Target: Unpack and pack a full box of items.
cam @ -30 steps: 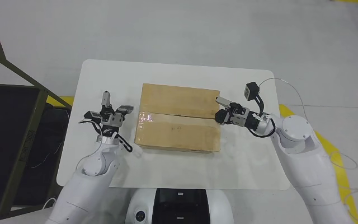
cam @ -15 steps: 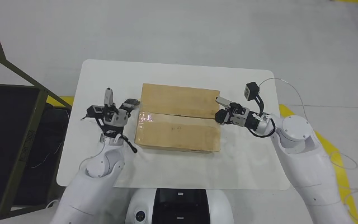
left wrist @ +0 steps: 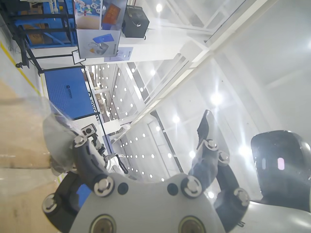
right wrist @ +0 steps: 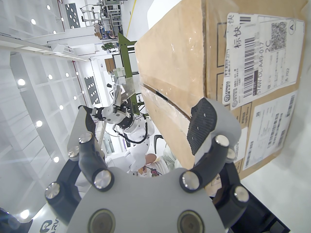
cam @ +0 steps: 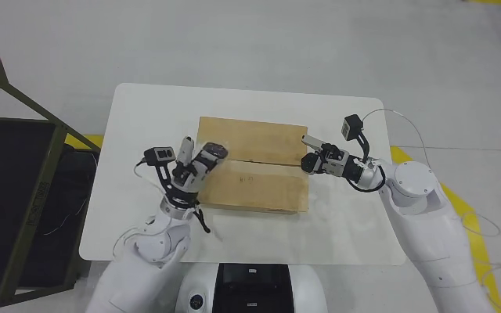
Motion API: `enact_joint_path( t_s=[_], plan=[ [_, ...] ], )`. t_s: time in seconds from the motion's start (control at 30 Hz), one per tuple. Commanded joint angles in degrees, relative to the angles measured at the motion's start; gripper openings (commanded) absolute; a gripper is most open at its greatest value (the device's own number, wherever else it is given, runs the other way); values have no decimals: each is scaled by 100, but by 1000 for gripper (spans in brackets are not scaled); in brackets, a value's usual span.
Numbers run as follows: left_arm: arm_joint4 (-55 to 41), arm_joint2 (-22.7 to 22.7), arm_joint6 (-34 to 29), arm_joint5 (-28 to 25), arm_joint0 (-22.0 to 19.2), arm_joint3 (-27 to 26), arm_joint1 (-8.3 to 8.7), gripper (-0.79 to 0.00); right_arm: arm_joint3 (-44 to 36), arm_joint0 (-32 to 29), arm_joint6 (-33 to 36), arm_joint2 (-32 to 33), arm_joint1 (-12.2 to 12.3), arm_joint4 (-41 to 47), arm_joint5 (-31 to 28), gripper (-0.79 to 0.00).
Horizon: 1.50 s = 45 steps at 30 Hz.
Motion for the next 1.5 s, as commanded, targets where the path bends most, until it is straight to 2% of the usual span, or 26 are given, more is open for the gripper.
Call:
enact_joint_path(
  t_s=[0.0, 0.3, 0.5, 0.67, 0.9, 1.1, 1.23, 1.33, 1.47],
  plan=[
    [300, 114, 37, 35, -18, -68, -33, 0, 0, 0, 0, 0, 0, 0, 0, 0],
    [1068, 617, 258, 459, -298, -110, -189, 0, 0, 0, 0, 0, 0, 0, 0, 0],
    [1615, 1032, -54, 1109, -590, -8, -278, 0, 0, 0, 0, 0, 0, 0, 0, 0],
    [1694, 1047, -145, 1115, -555, -121, -297, 0, 0, 0, 0, 0, 0, 0, 0, 0],
    [1520, 418, -247, 672, 15, -646, -209, 0, 0, 0, 0, 0, 0, 0, 0, 0],
    [1164, -492, -401, 200, 787, -1064, -93, 0, 0, 0, 0, 0, 0, 0, 0, 0],
    [877, -1027, -427, -11, 1137, -1223, -51, 0, 0, 0, 0, 0, 0, 0, 0, 0],
    [614, -1474, -489, 0, 1351, -1296, -21, 0, 0, 0, 0, 0, 0, 0, 0, 0],
    [289, -2006, -725, 288, 1366, -1247, 16, 0, 0, 0, 0, 0, 0, 0, 0, 0]
  ],
)
